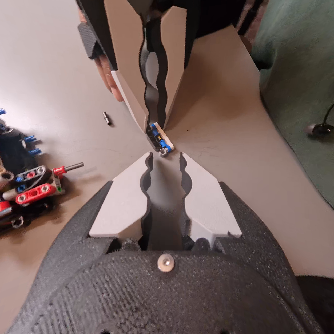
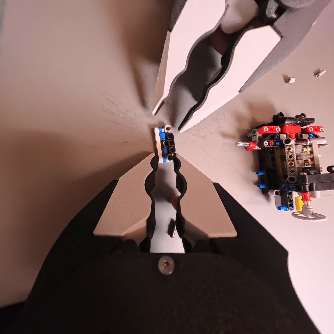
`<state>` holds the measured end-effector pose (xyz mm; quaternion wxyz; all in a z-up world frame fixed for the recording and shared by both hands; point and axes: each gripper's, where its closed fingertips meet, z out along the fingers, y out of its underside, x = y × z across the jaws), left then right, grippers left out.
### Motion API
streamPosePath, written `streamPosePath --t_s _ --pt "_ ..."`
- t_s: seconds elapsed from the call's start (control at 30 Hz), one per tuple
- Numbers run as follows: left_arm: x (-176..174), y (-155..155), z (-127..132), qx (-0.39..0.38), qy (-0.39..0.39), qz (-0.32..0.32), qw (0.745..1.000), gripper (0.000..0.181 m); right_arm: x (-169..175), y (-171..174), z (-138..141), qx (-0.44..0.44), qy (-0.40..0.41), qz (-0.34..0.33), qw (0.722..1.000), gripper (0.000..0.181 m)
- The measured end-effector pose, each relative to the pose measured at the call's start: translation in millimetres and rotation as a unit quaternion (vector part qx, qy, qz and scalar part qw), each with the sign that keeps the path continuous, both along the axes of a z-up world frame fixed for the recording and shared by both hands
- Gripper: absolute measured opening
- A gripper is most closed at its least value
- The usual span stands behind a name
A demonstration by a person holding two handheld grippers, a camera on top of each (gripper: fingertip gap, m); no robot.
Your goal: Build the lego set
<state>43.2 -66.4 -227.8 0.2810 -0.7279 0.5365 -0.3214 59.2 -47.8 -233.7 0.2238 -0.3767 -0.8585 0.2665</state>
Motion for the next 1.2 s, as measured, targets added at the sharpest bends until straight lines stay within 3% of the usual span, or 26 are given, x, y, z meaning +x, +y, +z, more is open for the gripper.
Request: streamPosePath --t_s 0.27,0.4,0.6,1.2 --pt "1 -2 -6 -0.004 0.046 0.212 0.976 0.035 1 3 0 -0.001 0.003 -0.018 1.0 0.017" --pt "3 1 -7 0.021 0.067 0.273 0.959 0.033 0 1 0 0.001 -0.001 -0.024 1.0 0.016" --pt "6 3 -8 0.036 0.076 0.282 0.956 0.017 0 -2 0 0.0 -0.003 -0.044 0.999 0.015" --pt "6 2 -8 0.069 0.081 0.233 0.967 0.013 1 -4 0 -0.015 -0.008 -0.075 0.997 0.015"
